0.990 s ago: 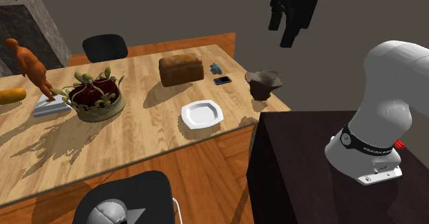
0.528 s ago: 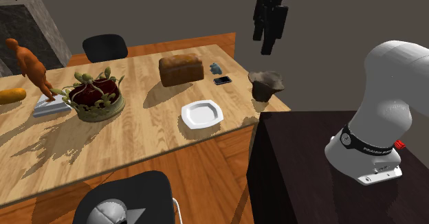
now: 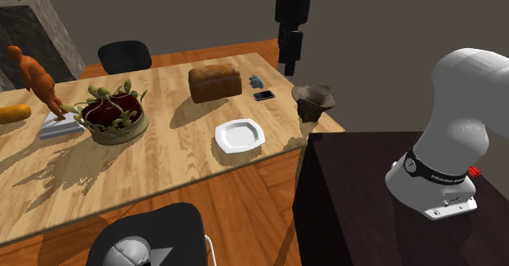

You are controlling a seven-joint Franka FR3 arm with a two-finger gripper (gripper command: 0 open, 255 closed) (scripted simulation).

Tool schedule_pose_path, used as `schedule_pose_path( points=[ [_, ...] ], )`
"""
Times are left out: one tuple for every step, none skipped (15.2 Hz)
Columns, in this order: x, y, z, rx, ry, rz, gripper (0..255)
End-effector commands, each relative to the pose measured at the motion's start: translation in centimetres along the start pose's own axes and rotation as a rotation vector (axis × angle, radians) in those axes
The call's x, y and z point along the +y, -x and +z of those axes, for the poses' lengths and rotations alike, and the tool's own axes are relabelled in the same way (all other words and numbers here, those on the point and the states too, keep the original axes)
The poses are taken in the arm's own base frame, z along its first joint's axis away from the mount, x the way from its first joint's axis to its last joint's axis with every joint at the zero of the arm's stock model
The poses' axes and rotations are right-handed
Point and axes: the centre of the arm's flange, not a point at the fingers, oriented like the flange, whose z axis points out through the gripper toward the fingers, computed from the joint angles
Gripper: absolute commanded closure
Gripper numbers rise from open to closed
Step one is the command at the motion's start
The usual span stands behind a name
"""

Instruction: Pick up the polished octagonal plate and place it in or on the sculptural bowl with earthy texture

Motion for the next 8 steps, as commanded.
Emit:
schedule_pose_path(
  points=[
    [2.3,-1.0,1.6,-0.005,-0.02,-0.006,0],
    [3.4,-1.4,2.5,-0.008,-0.031,-0.008,0],
    [4.5,-1.9,3.3,-0.011,-0.042,-0.011,0],
    [5.6,-2.3,4.2,-0.014,-0.053,-0.013,0],
    [6.7,-2.7,5.1,-0.017,-0.064,-0.016,0],
    [7.7,-3.2,6.0,-0.02,-0.074,-0.018,0],
    [8.8,-3.6,6.9,-0.022,-0.085,-0.021,0],
    [9.8,-4.1,7.8,-0.025,-0.096,-0.023,0]
  ],
)
